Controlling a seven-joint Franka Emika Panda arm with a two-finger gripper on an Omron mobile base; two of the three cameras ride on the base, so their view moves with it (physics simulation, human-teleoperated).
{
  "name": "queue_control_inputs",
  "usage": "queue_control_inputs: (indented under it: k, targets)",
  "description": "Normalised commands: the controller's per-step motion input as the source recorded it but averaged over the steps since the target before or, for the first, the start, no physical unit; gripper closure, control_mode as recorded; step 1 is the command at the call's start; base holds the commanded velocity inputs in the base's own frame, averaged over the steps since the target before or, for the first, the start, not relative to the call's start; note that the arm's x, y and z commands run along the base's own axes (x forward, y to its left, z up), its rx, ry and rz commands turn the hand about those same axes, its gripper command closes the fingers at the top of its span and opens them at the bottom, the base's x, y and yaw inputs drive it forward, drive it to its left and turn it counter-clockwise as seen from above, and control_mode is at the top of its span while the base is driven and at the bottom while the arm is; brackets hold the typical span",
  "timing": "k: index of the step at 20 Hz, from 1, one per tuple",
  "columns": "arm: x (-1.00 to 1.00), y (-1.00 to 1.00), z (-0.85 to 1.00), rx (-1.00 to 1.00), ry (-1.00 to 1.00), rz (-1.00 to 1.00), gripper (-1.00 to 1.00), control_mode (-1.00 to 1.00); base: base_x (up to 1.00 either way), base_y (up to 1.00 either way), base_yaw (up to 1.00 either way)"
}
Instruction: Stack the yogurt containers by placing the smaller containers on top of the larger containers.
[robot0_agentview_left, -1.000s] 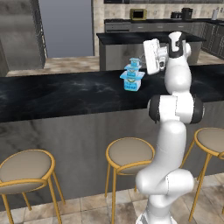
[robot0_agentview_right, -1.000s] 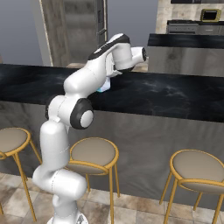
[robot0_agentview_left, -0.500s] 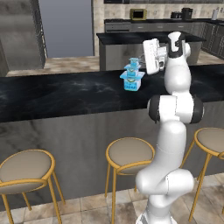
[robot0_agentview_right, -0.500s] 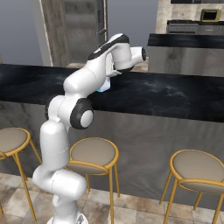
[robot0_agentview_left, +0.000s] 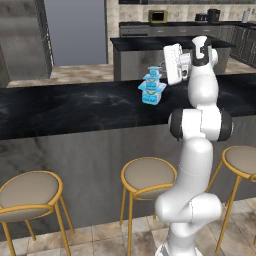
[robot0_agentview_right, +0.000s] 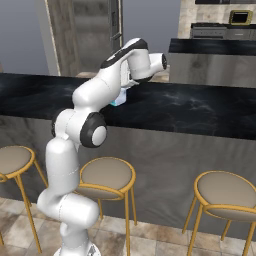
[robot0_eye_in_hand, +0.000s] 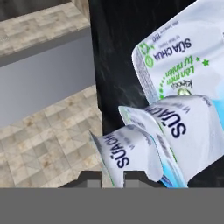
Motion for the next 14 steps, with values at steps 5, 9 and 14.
queue_control_inputs:
  k: [5, 9, 14]
  targets:
    - [-0.08, -0.01, 0.0, 0.0, -0.02, 0.0, -1.0, -1.0, 0.0, 0.0, 0.0]
    - [-0.21, -0.01, 0.0, 0.0, -0.04, 0.0, -1.0, -1.0, 0.0, 0.0, 0.0]
    - [-0.18, 0.0, 0.0, 0.0, -0.06, 0.0, -1.0, -1.0, 0.0, 0.0, 0.0]
